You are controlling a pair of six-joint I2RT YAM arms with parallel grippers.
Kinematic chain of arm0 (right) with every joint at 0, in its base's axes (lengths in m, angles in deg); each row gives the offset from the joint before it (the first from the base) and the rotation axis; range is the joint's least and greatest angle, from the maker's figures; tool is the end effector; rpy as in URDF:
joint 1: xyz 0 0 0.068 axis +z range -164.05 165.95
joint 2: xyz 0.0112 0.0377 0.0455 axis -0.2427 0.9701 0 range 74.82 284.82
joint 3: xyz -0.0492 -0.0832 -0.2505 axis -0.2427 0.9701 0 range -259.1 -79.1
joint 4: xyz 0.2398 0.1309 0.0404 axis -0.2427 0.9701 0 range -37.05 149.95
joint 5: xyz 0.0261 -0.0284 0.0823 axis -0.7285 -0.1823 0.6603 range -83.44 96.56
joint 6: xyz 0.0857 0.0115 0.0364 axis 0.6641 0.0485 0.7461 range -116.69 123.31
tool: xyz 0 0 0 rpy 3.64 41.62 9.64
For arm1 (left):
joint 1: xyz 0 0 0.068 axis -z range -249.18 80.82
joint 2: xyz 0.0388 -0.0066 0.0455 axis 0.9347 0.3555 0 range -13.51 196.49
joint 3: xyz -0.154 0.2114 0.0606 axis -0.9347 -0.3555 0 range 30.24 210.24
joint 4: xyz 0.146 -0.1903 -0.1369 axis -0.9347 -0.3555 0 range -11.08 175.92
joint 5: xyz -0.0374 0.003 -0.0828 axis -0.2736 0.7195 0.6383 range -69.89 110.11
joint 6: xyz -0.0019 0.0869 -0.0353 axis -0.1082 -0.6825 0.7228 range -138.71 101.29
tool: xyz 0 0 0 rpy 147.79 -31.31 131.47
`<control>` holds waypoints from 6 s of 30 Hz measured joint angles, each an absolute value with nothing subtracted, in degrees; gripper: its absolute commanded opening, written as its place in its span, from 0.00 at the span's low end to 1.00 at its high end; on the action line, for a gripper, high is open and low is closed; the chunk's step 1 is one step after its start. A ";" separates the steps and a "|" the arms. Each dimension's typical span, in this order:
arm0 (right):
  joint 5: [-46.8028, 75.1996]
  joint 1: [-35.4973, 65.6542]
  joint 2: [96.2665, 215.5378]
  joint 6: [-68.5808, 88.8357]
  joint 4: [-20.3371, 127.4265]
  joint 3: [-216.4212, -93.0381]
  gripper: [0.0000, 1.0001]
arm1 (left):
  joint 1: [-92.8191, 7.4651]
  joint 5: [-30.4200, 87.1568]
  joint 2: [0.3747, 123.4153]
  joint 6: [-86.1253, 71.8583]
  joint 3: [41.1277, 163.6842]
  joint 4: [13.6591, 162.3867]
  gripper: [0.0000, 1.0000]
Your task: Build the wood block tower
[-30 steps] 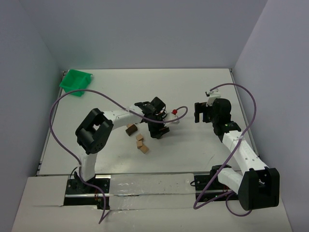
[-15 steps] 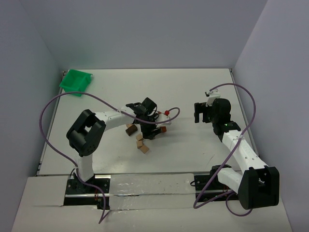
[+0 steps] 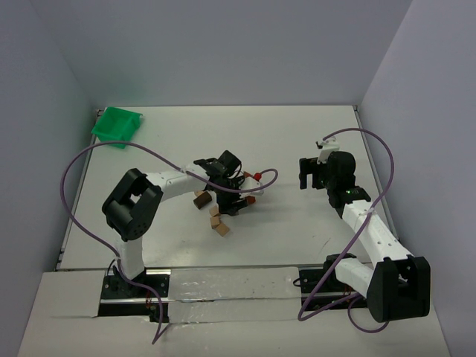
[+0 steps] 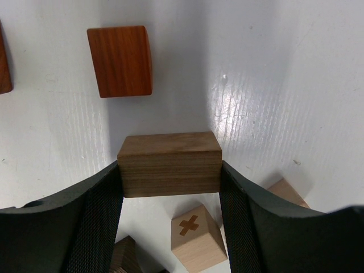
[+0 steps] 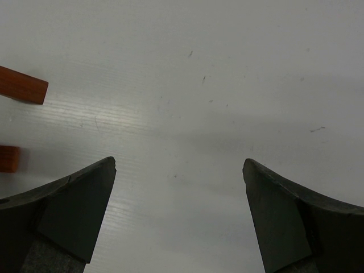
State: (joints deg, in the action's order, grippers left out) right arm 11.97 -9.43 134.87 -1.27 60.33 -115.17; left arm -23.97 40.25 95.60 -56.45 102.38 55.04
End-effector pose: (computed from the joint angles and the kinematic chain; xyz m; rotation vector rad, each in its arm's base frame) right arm 0.2865 0.0311 0.2050 -0.2257 2.1049 0.1003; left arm 0.2662 -0.3093 0.1077 1.8819 1.9856 -0.5196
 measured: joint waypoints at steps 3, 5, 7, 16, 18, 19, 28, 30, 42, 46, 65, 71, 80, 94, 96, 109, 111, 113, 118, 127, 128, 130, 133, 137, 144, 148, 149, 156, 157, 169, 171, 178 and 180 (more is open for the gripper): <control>11.97 -9.43 134.87 -1.27 60.30 -115.17 1.00 | -23.94 40.52 95.56 -57.56 102.35 54.62 0.51; 11.95 -9.43 134.87 -1.27 60.31 -115.17 1.00 | -23.94 40.63 95.54 -58.23 102.35 54.43 0.52; 11.95 -9.43 134.87 -1.27 60.33 -115.17 1.00 | -23.91 40.62 95.47 -58.62 102.35 54.21 0.54; 11.95 -9.43 134.87 -1.25 60.33 -115.17 1.00 | -23.90 40.54 95.46 -58.81 102.35 53.49 0.77; 11.95 -9.43 134.87 -1.24 60.33 -115.17 1.00 | -23.90 40.08 95.46 -58.81 102.02 53.01 0.82; 11.95 -9.43 134.87 -1.24 60.33 -115.17 1.00 | -23.90 39.87 95.45 -58.85 101.72 52.54 0.84; 11.95 -9.43 134.87 -1.24 60.33 -115.17 1.00 | -23.83 38.69 95.02 -58.55 101.74 51.15 0.95; 11.95 -9.43 134.87 -1.24 60.33 -115.17 1.00 | -23.86 38.05 94.53 -58.44 102.16 50.05 0.99; 12.01 -9.43 134.79 -1.24 60.33 -115.17 1.00 | -28.02 37.52 77.84 -58.76 108.48 44.92 0.99; 12.03 -9.43 134.79 -1.24 60.33 -115.17 1.00 | -29.91 38.28 72.82 -59.90 103.49 44.06 0.98; 12.04 -9.43 135.24 -1.24 60.33 -115.17 1.00 | -47.59 41.10 86.39 -65.86 108.12 44.63 0.81; 12.03 -9.43 135.29 -1.24 60.33 -115.17 1.00 | -48.67 42.17 87.65 -67.91 107.80 43.70 0.80; 12.08 -9.43 135.31 -1.24 60.33 -115.17 1.00 | -48.51 43.40 87.28 -70.94 102.14 43.88 0.85; 12.04 -9.43 135.31 -1.24 60.33 -115.17 1.00 | -47.94 42.50 87.28 -71.29 95.65 49.57 0.89; 12.04 -9.43 135.31 -1.24 60.33 -115.17 1.00 | -47.62 42.23 87.28 -70.90 95.45 50.36 0.88; 12.01 -9.43 135.31 -1.27 60.33 -115.17 1.00 | -46.02 39.17 88.91 -68.21 95.36 56.45 0.76; 12.01 -9.43 135.31 -1.27 60.33 -115.17 1.00 | -46.02 39.00 89.26 -68.06 95.42 56.50 0.75; 12.01 -9.43 135.31 -1.29 60.33 -115.17 1.00 | -46.02 38.96 89.47 -67.91 95.56 56.49 0.76; 12.01 -9.43 135.31 -1.45 60.33 -115.17 1.00 | -46.02 39.04 89.49 -67.71 95.75 56.32 0.74; 12.03 -9.43 135.31 -1.53 60.33 -115.17 1.00 | -45.95 38.98 89.47 -66.76 95.73 56.53 0.69; 12.03 -9.43 135.31 -1.54 60.33 -115.17 1.00 | -45.95 38.96 89.47 -66.59 95.73 56.58 0.68; 12.03 -9.43 135.31 -1.65 60.33 -115.17 1.00 | -45.95 38.95 89.47 -66.21 95.73 56.64 0.68; 12.03 -9.43 135.31 -1.68 60.35 -115.17 1.00 | -45.95 38.78 89.47 -65.83 95.73 56.66 0.67; 12.03 -9.43 135.31 -1.68 60.33 -115.17 1.00 | -45.95 38.35 89.47 -65.64 95.73 56.74 0.68; 12.05 -9.43 135.31 -1.68 60.35 -115.17 1.00 | -45.91 38.26 89.47 -64.98 95.73 56.62 0.81; 12.05 -9.43 135.31 -1.68 60.33 -115.17 1.00 | -45.36 38.16 88.86 -64.45 95.56 56.29 0.91; 12.05 -9.43 135.31 -1.68 60.33 -115.17 1.00 | -45.14 38.10 88.42 -64.33 95.32 56.25 0.91; 12.08 -9.43 135.31 -1.68 60.35 -115.17 1.00 | -43.68 38.07 85.49 -63.05 93.57 55.75 0.93; 12.08 -9.43 135.31 -1.67 60.35 -115.17 1.00 | -43.48 38.06 85.49 -62.70 93.57 55.73 0.93; 12.05 -9.43 135.31 -1.68 60.35 -115.17 1.00 | -42.05 36.21 89.04 -54.94 95.21 57.07 0.93; 12.05 -9.43 135.31 -1.68 60.35 -115.17 1.00 | -42.01 35.00 89.59 -53.87 95.25 57.68 0.92; 12.05 -9.43 135.31 -1.68 60.35 -115.17 1.00 | -41.93 32.47 90.01 -52.44 95.25 59.88 0.87; 12.05 -9.43 135.31 -1.68 60.35 -115.17 1.00 | -41.91 32.29 90.01 -52.43 95.25 60.35 0.84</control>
